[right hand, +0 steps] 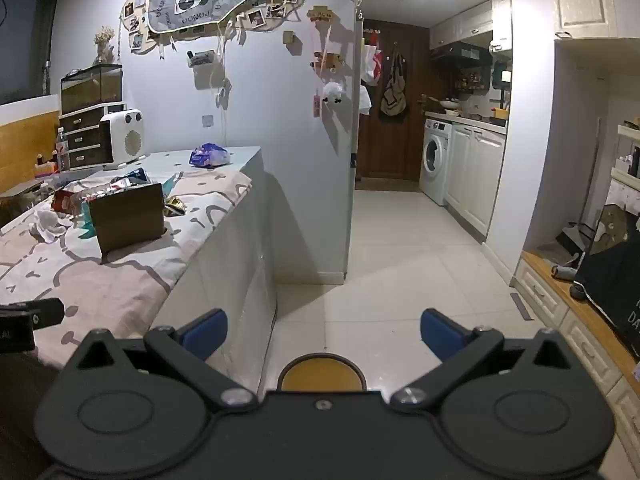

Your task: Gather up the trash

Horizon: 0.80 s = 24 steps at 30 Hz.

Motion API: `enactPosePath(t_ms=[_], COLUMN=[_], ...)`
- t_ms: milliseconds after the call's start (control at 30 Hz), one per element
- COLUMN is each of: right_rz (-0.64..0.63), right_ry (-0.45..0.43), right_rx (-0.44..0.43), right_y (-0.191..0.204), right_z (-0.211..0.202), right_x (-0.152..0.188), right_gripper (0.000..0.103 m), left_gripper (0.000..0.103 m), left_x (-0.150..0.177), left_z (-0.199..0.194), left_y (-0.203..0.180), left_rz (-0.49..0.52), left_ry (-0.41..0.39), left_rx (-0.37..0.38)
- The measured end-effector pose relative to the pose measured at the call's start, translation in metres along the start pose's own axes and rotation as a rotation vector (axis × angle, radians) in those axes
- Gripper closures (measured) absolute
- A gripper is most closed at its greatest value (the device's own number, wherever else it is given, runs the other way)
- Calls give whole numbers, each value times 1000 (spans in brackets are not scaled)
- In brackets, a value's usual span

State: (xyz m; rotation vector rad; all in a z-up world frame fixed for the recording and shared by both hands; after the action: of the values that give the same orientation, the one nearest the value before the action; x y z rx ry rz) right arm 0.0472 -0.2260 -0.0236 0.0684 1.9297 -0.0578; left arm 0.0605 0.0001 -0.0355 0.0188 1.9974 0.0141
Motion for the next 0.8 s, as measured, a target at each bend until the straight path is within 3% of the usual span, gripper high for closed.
enactPosePath(t_ms=[800], right_rz=[-5], right_ry=[7], right_rx=[5], right_y=[-6], right_z=[2], right_x=[4], right_gripper=[0], left_gripper=[0], left_x=[6], left_z=[3], left_y=[-12], left_rz=[1], left_ry=[-1], left_rx=[6])
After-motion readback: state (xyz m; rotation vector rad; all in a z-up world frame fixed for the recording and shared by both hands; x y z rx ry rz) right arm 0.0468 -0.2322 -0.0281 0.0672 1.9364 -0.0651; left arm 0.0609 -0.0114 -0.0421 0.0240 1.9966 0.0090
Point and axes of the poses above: each gripper's, at about its wrist camera, not at the fingertips, and z roughly the way its jaws point, y to its left, x to its underside, the point moved 7 cm from there along z, roughly the way its jaws point, and after that the axes turned 6 degrees about -y, right-handed, at the moved point
